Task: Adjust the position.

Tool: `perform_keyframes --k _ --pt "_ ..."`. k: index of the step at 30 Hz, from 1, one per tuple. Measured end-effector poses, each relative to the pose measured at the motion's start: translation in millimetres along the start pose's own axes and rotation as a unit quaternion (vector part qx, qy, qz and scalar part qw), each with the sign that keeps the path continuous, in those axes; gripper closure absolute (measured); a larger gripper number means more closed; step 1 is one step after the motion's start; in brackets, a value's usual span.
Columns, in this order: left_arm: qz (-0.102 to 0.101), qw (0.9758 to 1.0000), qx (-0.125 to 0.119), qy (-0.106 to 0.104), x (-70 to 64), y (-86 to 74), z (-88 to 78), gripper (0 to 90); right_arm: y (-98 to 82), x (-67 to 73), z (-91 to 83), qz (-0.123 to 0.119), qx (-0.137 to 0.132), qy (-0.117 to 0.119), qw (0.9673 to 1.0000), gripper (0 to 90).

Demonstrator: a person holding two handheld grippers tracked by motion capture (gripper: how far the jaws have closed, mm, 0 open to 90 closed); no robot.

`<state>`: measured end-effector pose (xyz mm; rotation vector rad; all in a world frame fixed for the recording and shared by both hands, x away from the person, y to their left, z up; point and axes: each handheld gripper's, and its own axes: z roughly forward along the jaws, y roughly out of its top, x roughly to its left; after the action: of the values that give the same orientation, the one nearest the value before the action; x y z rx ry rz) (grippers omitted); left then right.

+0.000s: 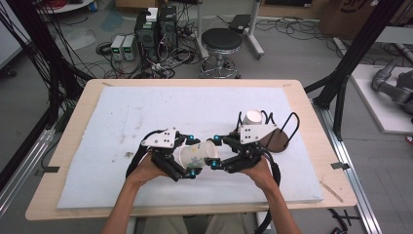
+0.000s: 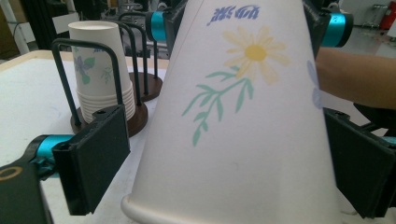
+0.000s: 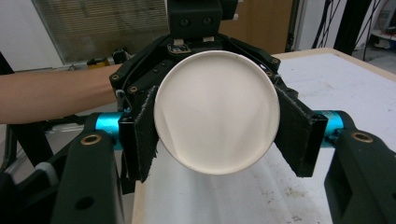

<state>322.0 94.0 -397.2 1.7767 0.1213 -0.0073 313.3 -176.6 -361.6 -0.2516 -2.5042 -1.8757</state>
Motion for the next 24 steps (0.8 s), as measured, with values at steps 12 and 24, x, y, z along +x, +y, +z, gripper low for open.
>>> perform_keyframes --k 12,24 --pt "-0.005 0.9999 0.007 -0.010 0.4 -1.3 0.7 9.0 0.3 0.8 -1.5 -0.003 -0.006 0.009 0.9999 37.8" --pt "0.003 0.9998 0.005 -0.017 -1.6 0.1 -1.9 23.4 0.1 0.5 -0.9 -0.005 -0.009 0.009 0.9999 37.9"
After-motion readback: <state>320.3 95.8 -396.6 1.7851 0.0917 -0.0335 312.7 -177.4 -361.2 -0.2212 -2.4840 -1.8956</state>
